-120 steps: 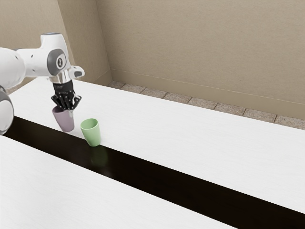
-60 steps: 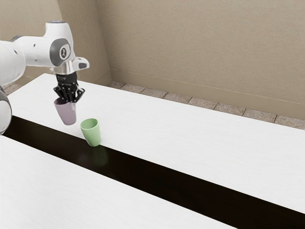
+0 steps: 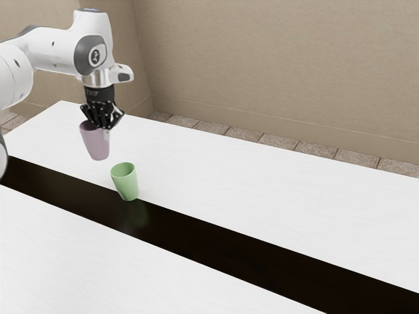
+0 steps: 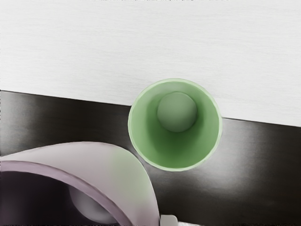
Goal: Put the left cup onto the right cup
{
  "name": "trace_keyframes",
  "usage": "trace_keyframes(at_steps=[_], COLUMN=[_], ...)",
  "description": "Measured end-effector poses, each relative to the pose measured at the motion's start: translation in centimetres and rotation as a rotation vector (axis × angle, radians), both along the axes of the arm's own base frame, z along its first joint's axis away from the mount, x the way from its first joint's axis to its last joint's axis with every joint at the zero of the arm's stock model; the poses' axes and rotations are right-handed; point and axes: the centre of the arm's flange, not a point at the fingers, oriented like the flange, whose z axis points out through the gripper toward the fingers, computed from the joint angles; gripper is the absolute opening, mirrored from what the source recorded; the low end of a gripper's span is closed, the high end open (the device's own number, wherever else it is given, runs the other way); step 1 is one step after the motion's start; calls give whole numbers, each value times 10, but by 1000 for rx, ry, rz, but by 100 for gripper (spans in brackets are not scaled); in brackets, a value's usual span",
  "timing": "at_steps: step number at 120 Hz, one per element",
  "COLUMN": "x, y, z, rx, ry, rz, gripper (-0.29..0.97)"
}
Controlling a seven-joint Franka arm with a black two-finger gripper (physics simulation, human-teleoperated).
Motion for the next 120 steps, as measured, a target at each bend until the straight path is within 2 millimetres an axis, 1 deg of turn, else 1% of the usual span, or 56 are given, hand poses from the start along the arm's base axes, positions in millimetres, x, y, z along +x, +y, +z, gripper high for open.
trace_keyframes(at_steps=[22, 55, 72, 89, 120], x=[2, 4, 9, 13, 22], y=[-22, -42, -51, -56, -59], z=[2, -1, 1, 1, -9], rx=[11, 16, 19, 23, 33], ry=[16, 27, 18, 14, 22], rz=[-24, -36, -43, -42, -40], gripper=[-11, -11, -11, -11, -11])
